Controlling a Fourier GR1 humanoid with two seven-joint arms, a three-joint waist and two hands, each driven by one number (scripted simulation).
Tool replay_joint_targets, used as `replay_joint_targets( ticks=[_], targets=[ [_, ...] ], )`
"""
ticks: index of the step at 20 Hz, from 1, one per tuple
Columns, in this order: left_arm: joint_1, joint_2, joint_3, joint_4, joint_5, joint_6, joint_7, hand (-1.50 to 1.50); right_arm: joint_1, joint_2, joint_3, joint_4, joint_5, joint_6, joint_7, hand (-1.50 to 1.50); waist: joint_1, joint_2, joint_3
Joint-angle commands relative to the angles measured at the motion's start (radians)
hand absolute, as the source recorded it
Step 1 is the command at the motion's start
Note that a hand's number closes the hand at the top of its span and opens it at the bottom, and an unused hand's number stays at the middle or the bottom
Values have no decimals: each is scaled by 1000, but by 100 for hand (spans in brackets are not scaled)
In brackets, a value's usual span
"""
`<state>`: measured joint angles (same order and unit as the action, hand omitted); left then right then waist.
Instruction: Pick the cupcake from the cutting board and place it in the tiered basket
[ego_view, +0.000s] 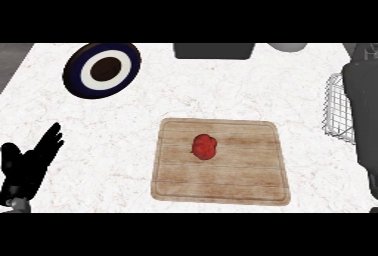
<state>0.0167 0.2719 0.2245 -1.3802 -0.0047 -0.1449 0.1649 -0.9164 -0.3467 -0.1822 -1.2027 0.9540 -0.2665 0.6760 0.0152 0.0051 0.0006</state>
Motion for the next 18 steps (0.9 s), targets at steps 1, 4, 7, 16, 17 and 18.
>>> replay_joint_targets(
  ticks=[1, 4, 7, 16, 17, 18],
  targets=[
    [18, -19, -5, 31, -18, 3, -71, 0, -51, -31, -62, 185, -54, -86, -133, 150, 3, 0, -1],
    [-1, 4, 6, -35, 7, -9, 47, 0, -86, -82, -96, 239, -94, -69, -186, 150, 0, -2, 0],
    [3, 13, 18, 3, -6, -3, -16, 0, -7, -212, 84, 314, 164, 34, -191, 150, -5, 12, -9],
    [-1, 8, 15, 7, 8, -26, -13, 0, -150, -418, 133, 474, 229, 209, -396, 150, 4, 0, -1],
    [11, 18, 17, -15, 11, -35, 8, 0, -157, -388, 135, 530, 247, 149, -408, 150, 12, 2, 0],
    [25, -24, -3, -24, -4, -5, -9, 0, -184, -396, 133, 585, 259, 137, -429, 150, 18, 4, 0]
  ],
)
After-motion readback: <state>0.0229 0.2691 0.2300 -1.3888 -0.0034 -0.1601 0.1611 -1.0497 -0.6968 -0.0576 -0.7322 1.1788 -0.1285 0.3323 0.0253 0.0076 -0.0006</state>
